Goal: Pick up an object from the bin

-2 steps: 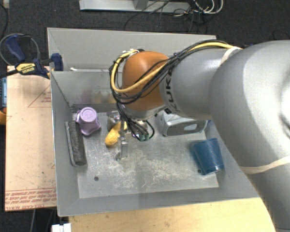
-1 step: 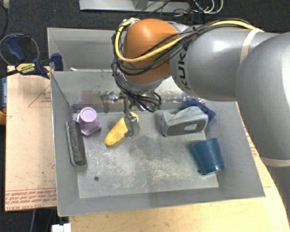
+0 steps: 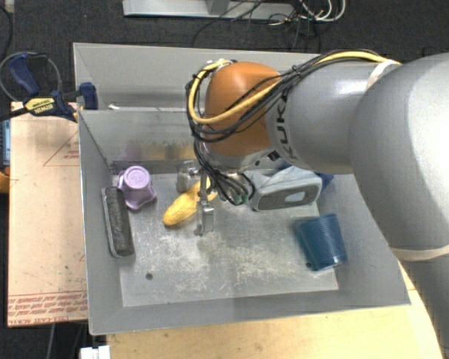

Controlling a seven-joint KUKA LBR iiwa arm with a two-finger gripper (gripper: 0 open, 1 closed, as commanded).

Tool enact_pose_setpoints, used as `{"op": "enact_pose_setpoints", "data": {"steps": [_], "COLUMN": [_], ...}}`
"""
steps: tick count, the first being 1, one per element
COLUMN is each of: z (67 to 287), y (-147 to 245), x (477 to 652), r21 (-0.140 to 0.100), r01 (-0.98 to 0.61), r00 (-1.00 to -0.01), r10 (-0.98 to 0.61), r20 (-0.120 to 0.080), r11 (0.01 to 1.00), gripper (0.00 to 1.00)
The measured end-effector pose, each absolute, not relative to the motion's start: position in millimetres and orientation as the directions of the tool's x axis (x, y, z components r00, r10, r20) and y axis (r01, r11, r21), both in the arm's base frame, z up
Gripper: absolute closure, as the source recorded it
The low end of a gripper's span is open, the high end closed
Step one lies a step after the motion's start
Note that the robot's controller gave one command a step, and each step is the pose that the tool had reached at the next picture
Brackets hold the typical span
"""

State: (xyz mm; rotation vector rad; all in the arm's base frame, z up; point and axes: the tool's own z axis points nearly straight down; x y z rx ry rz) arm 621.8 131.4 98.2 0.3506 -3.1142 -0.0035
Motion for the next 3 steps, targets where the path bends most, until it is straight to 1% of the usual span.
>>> {"op": "enact_pose_setpoints", "data": {"steps": [1,2,3], "z": [82,72,71], "y": [130,123,122], "x": [638.0,627.6,626.5], "r21": [-0.003,0.004,0.004], "r01": [-0.664,-0.308,-0.286], "r00": [-0.748,-0.951,-0.958], "r10": [-0.664,-0.308,-0.286], "r20": [-0.013,-0.002,-0.003], "r11": [0.748,0.951,0.958], "gripper": [0.00,1.00,1.00]}}
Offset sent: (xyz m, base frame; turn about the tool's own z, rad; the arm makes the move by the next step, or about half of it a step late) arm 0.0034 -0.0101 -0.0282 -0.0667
